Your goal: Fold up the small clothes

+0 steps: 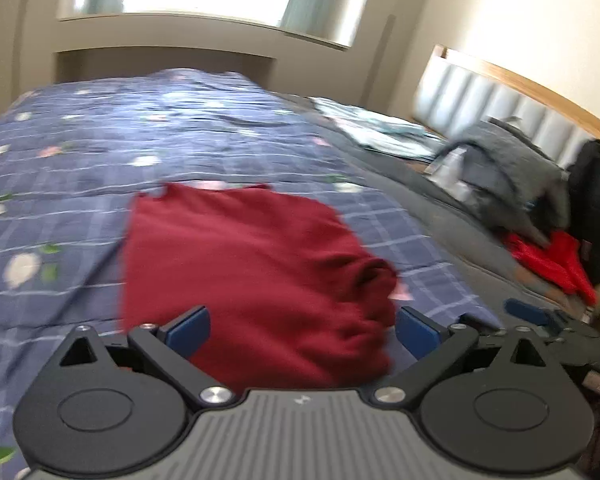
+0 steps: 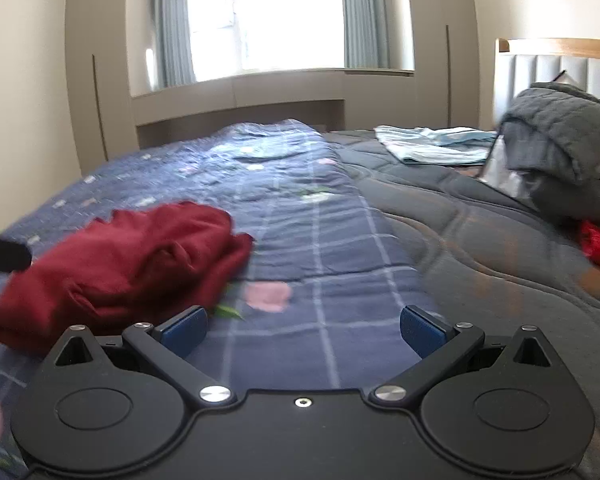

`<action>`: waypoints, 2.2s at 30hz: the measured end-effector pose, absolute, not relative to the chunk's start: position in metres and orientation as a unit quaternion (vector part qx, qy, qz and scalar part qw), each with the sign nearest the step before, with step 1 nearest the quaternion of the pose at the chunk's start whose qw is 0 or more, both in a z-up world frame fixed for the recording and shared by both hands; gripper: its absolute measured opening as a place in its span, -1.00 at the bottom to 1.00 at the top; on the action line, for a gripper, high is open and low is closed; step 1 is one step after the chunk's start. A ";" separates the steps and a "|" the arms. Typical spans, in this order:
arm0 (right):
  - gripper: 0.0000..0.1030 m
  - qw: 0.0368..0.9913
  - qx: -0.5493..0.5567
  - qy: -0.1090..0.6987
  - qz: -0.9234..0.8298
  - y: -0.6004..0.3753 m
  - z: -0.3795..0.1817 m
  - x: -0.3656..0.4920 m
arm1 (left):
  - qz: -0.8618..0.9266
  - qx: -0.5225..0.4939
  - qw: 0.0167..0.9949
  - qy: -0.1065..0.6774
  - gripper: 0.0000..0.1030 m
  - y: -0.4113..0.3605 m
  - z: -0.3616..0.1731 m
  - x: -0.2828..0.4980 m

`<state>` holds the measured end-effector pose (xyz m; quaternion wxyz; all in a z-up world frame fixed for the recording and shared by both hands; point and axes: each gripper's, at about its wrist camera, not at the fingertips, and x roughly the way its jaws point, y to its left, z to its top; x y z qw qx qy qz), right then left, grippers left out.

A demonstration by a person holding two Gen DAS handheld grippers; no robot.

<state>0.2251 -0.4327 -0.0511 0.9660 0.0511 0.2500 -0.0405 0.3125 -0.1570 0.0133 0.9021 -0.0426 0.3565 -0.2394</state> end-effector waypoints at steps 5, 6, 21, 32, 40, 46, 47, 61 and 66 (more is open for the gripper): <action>0.99 0.963 0.095 0.253 0.001 -0.421 -0.045 0.250 | -0.133 -0.095 0.907 0.388 0.99 -0.112 -0.003 0.324; 0.99 0.960 0.115 0.254 0.011 -0.419 -0.044 0.257 | -0.119 -0.110 0.904 0.395 0.99 -0.104 -0.008 0.326; -0.41 0.922 0.244 0.298 -0.046 -0.379 -0.045 0.316 | -0.080 -0.194 0.867 0.453 0.99 -0.060 -0.052 0.331; -0.36 0.930 0.207 0.300 -0.044 -0.383 -0.064 0.286 | -0.089 -0.192 0.866 0.453 0.99 -0.061 -0.055 0.331; 0.43 0.928 0.246 0.280 0.025 -0.414 -0.053 0.314 | -0.101 -0.221 0.866 0.437 0.99 -0.061 -0.052 0.338; -0.35 0.910 0.238 0.338 0.042 -0.423 -0.069 0.371 | -0.103 -0.216 0.866 0.440 0.99 -0.071 -0.054 0.342; -0.59 0.908 0.242 0.339 0.042 -0.424 -0.070 0.374 | -0.104 -0.213 0.866 0.441 0.99 -0.072 -0.055 0.342; -0.26 0.940 0.155 0.304 -0.002 -0.412 -0.064 0.358 | -0.094 -0.174 0.872 0.449 0.99 -0.085 -0.049 0.348; 0.47 0.950 0.115 0.289 0.008 -0.399 -0.051 0.348 | -0.093 -0.163 0.878 0.440 0.99 -0.087 -0.043 0.351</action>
